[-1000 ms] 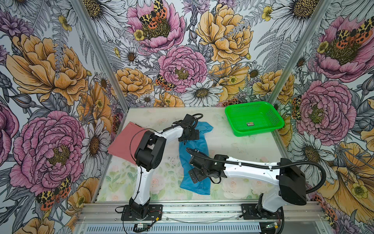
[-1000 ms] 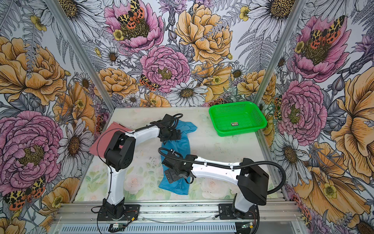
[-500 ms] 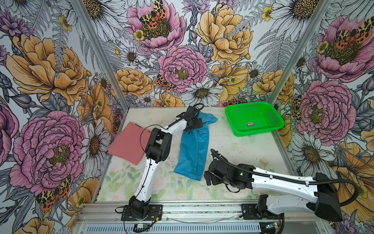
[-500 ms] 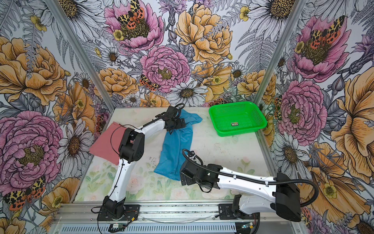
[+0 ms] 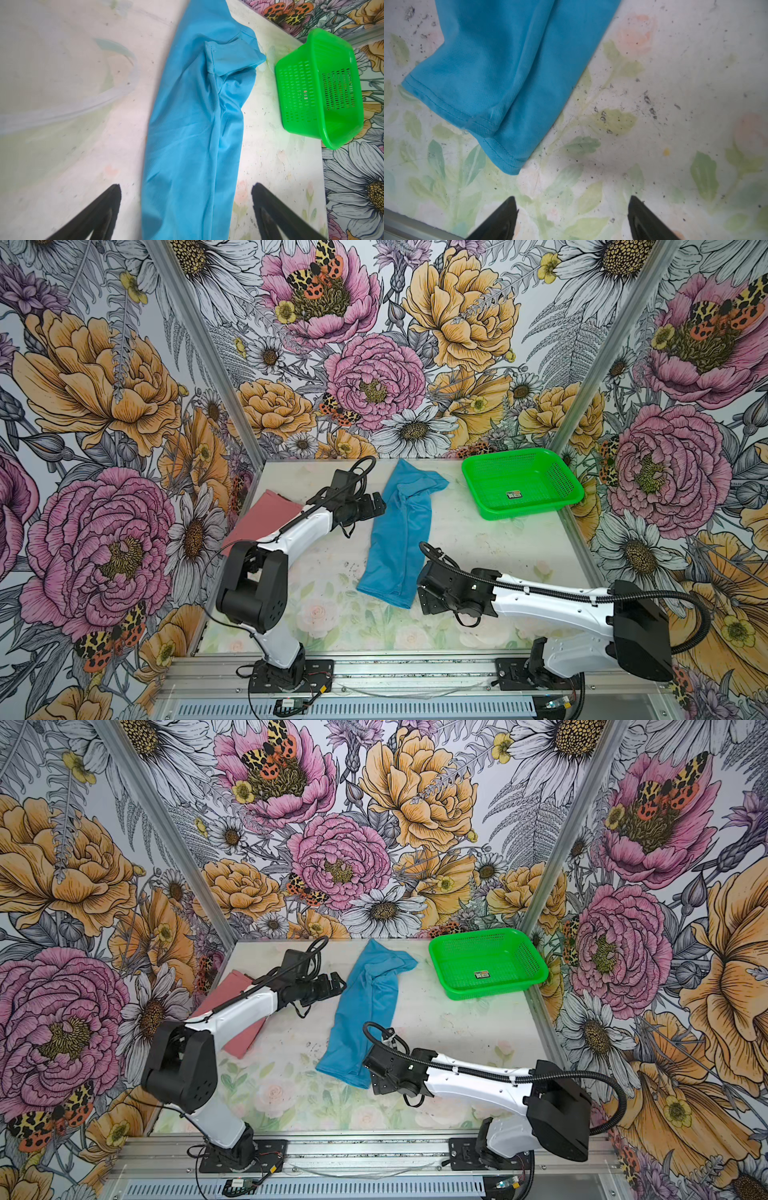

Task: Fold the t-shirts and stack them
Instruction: 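Grasp the strip's near hem with both grippers side by side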

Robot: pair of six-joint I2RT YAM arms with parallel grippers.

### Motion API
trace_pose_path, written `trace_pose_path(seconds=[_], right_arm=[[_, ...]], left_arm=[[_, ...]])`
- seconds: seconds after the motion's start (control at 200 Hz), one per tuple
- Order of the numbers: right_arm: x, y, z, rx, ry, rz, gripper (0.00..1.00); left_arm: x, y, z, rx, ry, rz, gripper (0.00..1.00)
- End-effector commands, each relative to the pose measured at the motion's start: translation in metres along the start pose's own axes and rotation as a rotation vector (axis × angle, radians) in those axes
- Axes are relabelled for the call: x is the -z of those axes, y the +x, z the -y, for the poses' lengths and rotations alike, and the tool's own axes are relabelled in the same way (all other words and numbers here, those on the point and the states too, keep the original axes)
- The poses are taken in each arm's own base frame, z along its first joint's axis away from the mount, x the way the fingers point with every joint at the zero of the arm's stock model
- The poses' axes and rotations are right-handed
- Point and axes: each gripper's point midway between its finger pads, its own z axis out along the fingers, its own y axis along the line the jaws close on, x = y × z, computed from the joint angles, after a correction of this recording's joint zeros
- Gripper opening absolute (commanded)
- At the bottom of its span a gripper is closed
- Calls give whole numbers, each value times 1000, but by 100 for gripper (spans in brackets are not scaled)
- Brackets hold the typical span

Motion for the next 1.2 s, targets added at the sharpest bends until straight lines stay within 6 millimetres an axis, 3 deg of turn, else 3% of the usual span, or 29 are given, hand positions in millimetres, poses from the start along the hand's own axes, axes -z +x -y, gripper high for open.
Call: trace_pose_path(seconds=[0.0,0.12,0.225,0.415,0.57,0.805,0.881,1.031,1.136,1.196], right_arm=[[-5,-20,-25,18,-72,28,74],[-20,-22,-40,29,-106,3,65],[-35,-18,-49,32,-124,-23,59],[-52,-10,-53,9,-134,-44,56],[-58,-3,-56,-19,-165,-47,55],[-71,13,-59,-32,-165,-84,52],[-72,18,-58,-34,-162,-92,42],[-68,27,-48,-53,-154,-96,20],[-62,45,-38,-77,-156,-120,9],[-58,58,-31,-92,-158,-134,8]], left_arm=[[0,62,-33,4,-67,-122,99],[13,106,-52,1,-123,-162,95],[21,129,-56,1,-130,-177,92],[20,155,-53,-46,-143,-234,79],[16,173,-59,-63,-180,-297,51],[17,192,-74,-73,-233,-340,40],[17,198,-77,-76,-240,-357,34],[22,208,-77,-71,-259,-348,11],[27,219,-70,-80,-258,-350,0],[31,229,-63,-90,-251,-351,0]])
